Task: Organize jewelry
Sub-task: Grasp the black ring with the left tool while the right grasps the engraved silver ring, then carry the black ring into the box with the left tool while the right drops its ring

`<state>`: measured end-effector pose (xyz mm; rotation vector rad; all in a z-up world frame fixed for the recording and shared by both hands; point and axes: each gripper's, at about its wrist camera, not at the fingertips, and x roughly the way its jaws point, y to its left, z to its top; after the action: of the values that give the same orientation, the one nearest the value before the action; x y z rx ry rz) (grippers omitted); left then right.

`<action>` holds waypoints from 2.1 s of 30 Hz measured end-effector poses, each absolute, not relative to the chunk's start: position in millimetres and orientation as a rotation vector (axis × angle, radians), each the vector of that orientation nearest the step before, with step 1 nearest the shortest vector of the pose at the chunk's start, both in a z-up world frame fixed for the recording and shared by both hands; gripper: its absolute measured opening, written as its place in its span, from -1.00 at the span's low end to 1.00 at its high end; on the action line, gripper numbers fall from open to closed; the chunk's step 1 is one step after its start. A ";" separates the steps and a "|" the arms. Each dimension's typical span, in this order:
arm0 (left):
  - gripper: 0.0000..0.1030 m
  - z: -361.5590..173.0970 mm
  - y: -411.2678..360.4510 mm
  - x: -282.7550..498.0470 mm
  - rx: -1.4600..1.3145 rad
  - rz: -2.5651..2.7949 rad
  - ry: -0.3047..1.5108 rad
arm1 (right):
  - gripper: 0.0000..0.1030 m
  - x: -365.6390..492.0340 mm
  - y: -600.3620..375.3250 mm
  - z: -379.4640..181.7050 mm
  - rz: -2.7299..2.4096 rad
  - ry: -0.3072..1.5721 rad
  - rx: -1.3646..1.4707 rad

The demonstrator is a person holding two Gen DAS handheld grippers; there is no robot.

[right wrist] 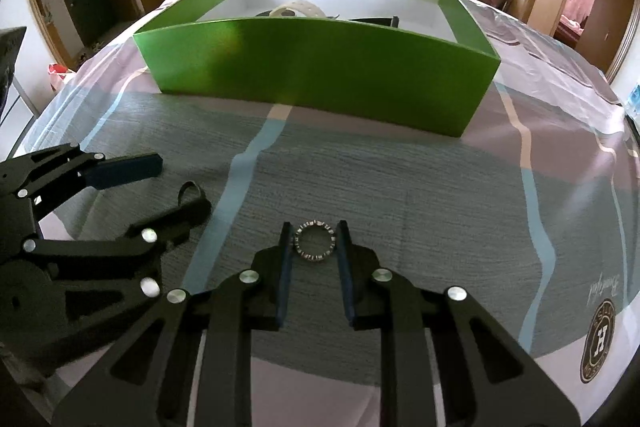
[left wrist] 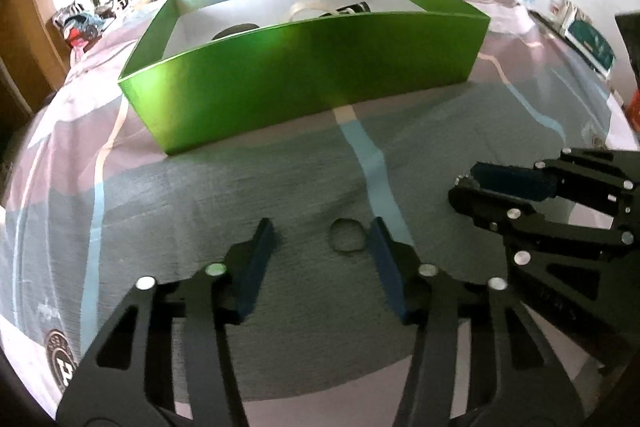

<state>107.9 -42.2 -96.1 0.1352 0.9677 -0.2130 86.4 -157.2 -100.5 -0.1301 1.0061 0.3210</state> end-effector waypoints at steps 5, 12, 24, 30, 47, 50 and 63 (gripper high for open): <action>-0.54 -95.0 -35.6 108.4 0.127 -0.192 0.958 | -0.58 84.6 -154.7 -100.6 0.306 1.009 -0.135; -0.38 -94.3 -27.7 106.7 0.114 -0.179 0.958 | -0.58 81.6 -152.9 -100.5 0.302 1.016 -0.130; -0.39 -96.2 -44.6 109.1 0.155 -0.204 0.917 | -0.58 81.2 -154.4 -100.5 0.305 1.011 -0.119; -0.77 -95.7 -41.1 109.6 0.146 -0.195 0.912 | -0.58 81.1 -154.7 -100.5 0.306 1.008 -0.118; -0.17 -92.8 -18.1 109.8 0.032 -0.256 0.971 | -0.58 78.8 -156.0 -99.8 0.305 1.005 -0.105; -0.17 -94.2 -24.3 108.4 0.054 -0.266 0.971 | -0.58 79.4 -158.3 -99.6 0.312 1.003 -0.094; -0.14 -93.5 -25.9 88.3 0.135 -0.289 0.986 | -0.58 79.2 -161.6 -100.1 0.333 0.990 -0.078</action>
<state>88.3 -25.9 -93.5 0.1345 0.9863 -0.2889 79.2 -161.6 -100.1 -0.0775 0.9898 0.3333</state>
